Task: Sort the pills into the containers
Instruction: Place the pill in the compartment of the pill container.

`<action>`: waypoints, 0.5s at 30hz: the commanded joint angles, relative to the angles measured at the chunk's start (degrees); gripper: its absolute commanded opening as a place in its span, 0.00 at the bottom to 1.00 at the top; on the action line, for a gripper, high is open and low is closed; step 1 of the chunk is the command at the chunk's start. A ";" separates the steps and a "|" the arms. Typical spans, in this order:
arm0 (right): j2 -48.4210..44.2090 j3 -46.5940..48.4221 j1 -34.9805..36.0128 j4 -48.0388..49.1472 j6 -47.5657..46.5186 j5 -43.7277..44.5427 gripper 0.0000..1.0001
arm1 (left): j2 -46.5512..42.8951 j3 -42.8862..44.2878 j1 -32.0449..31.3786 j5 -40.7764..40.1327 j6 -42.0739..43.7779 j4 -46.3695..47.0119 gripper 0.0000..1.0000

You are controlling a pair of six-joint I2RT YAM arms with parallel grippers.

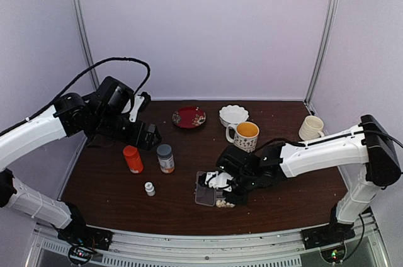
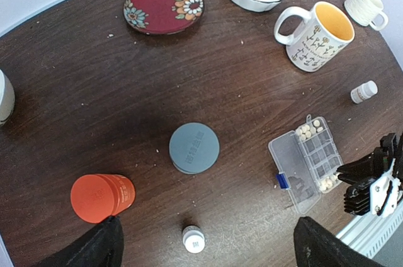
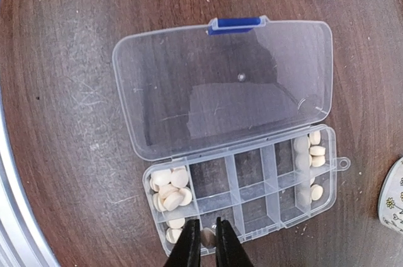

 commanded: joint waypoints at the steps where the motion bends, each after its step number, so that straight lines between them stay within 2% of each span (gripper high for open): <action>1: -0.93 -1.69 -0.30 2.23 2.32 -0.78 0.09 | -0.70 -0.67 0.44 0.72 0.10 0.66 0.98; 15: 0.29 -3.36 -0.29 2.93 2.60 -1.04 0.11 | -0.88 -1.37 0.43 1.43 -0.12 0.68 0.97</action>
